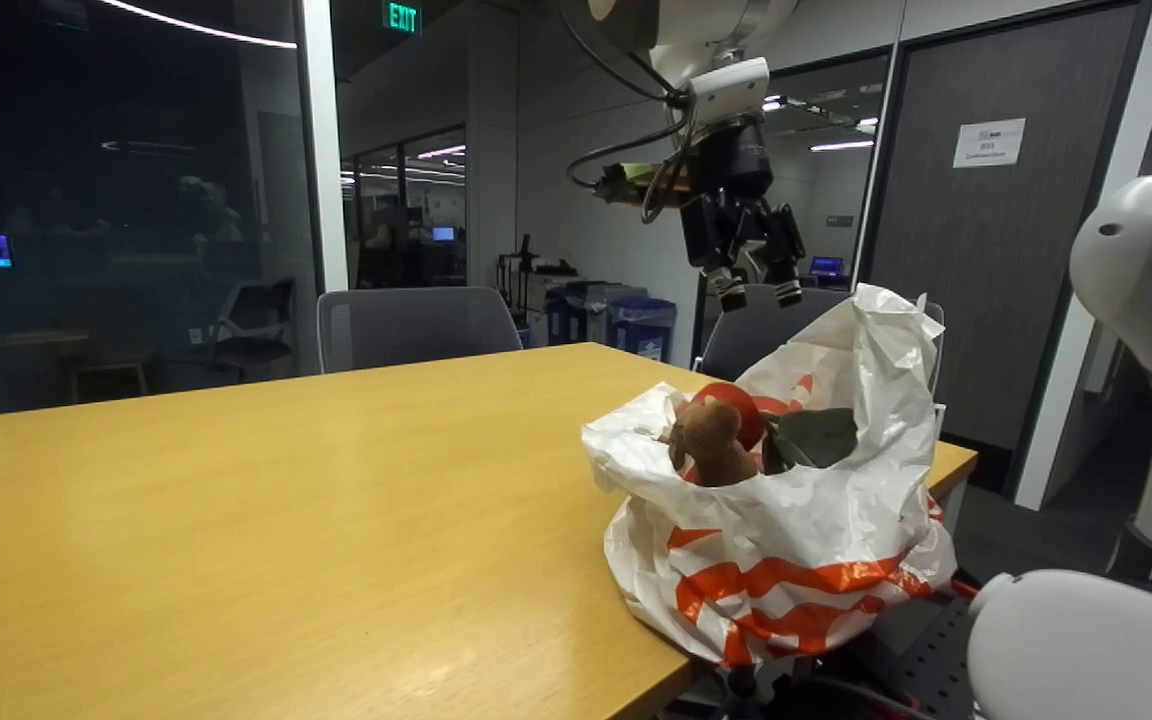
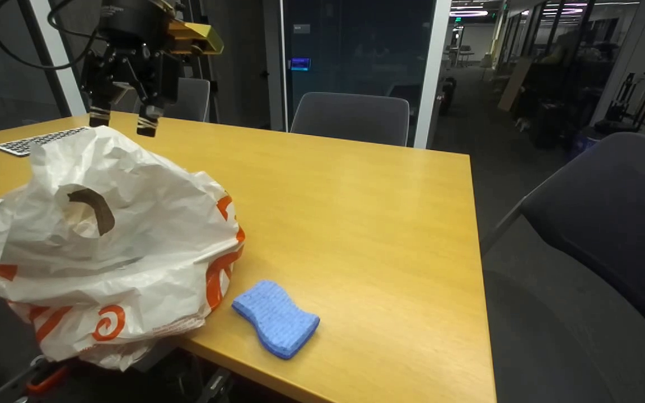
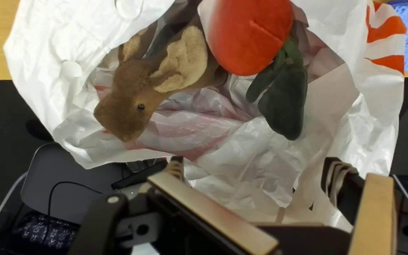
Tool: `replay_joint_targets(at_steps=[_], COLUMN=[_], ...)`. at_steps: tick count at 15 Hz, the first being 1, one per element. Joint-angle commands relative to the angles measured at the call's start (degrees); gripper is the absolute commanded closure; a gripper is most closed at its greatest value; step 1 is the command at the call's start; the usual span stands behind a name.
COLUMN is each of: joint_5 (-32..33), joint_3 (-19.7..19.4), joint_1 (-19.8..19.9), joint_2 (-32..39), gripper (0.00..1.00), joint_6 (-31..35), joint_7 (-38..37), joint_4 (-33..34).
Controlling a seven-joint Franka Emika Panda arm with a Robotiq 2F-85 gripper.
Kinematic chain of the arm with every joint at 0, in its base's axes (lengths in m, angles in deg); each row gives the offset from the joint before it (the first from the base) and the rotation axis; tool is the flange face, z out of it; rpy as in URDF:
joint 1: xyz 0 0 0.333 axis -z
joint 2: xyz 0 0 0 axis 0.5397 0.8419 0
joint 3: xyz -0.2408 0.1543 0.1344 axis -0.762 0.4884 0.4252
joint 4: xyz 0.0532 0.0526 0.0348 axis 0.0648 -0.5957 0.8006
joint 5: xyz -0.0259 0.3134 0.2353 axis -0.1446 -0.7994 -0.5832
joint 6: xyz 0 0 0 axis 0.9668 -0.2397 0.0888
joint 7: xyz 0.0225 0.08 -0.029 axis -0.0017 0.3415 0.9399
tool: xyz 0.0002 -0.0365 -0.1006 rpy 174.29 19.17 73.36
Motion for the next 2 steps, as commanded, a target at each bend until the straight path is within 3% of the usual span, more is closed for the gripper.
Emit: replay_joint_targets(at_steps=[1,2], joint_5=[-1.6,-1.6], joint_3=[0.7,0.8], joint_1=[1.9,1.9], joint_2=[3.0,3.0], gripper=[0.00,0.00], joint_6=[-1.8,-1.8], joint_7=[2.3,2.3], joint_4=[0.3,0.3])
